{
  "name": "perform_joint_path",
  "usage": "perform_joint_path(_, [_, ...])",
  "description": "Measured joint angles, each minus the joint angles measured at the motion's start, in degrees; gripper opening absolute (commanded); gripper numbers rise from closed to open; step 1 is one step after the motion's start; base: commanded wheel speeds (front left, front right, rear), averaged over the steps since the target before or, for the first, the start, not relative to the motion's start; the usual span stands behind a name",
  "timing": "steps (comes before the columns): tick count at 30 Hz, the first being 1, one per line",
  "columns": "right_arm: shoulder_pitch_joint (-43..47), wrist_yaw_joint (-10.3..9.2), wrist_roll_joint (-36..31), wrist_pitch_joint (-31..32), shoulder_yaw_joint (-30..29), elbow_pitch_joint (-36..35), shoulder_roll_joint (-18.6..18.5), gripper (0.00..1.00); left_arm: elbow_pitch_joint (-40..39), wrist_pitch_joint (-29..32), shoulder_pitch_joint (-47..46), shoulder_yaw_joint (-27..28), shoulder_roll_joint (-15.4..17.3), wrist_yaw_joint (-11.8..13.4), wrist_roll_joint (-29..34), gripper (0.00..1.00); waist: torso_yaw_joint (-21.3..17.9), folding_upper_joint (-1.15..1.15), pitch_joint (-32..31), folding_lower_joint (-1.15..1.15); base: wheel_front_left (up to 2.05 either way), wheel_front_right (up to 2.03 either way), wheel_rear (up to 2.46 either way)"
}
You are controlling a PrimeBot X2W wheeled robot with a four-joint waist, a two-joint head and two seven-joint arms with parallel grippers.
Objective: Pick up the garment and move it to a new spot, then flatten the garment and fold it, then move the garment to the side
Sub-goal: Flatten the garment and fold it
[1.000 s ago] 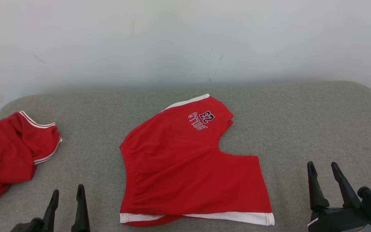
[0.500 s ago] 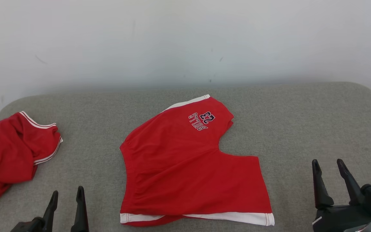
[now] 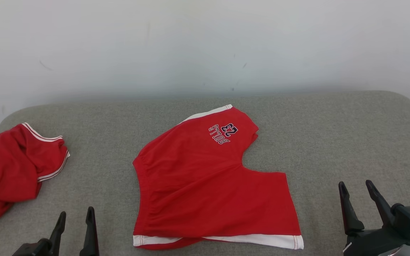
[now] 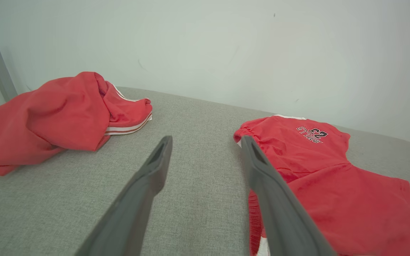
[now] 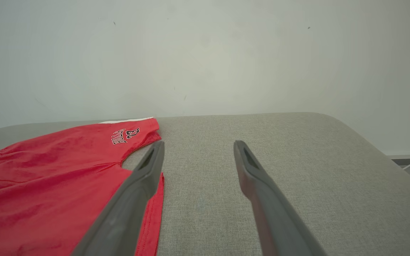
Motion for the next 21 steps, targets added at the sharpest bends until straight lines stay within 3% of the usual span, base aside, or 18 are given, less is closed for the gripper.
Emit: perform_joint_path(21, [0.04,0.00,-0.42,3.99,-0.44,-2.07,-0.24,1.00,-0.23,0.97,0.00,0.13,-0.02,0.00,-0.09,1.00,-0.05,0.00,-0.24,0.00,0.00,0.00,0.00])
